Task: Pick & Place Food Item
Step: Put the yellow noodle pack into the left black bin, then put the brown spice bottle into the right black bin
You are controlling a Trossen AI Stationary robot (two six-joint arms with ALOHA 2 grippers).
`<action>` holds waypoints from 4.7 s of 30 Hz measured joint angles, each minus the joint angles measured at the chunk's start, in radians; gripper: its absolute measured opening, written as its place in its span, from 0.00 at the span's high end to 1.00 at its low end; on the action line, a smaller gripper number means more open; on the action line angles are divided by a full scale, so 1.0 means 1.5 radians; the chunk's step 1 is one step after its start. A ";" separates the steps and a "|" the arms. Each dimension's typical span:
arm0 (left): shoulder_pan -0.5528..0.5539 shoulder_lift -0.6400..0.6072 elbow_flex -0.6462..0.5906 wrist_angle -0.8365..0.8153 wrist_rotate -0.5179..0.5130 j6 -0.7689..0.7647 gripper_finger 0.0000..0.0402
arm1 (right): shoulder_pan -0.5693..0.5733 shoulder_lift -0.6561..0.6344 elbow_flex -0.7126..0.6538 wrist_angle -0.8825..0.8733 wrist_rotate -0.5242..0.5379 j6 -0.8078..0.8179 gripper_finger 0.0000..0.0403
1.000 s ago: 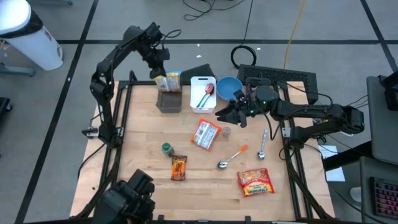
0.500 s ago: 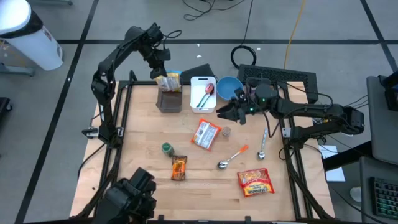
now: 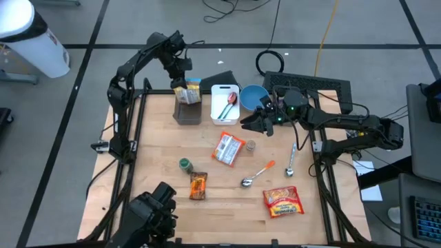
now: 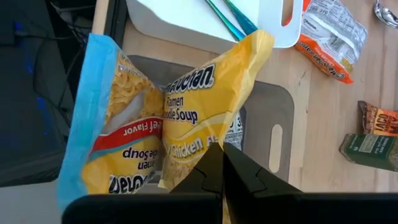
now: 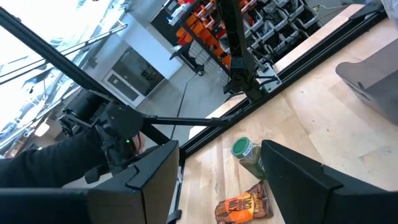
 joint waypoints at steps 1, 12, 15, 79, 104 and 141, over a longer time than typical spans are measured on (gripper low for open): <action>0.000 0.004 0.000 0.000 0.000 -0.002 1.00 | 0.000 0.000 0.000 0.000 0.000 0.000 0.45; 0.000 0.050 0.000 0.001 -0.005 -0.011 1.00 | 0.000 0.000 0.000 -0.011 0.000 -0.002 0.45; 0.000 0.055 0.000 0.008 -0.026 -0.013 0.99 | 0.000 0.000 0.000 -0.011 0.000 -0.003 0.45; -0.006 0.053 0.204 0.066 -0.119 -0.165 0.58 | -0.021 0.000 -0.030 0.001 0.001 -0.005 0.45; -0.149 -0.210 0.167 0.054 0.024 -0.323 0.58 | -0.021 0.000 -0.030 0.008 0.129 -0.034 0.45; -0.593 -0.921 -0.934 0.958 -0.118 -0.948 0.58 | 0.216 0.170 -0.031 0.225 0.442 0.077 0.45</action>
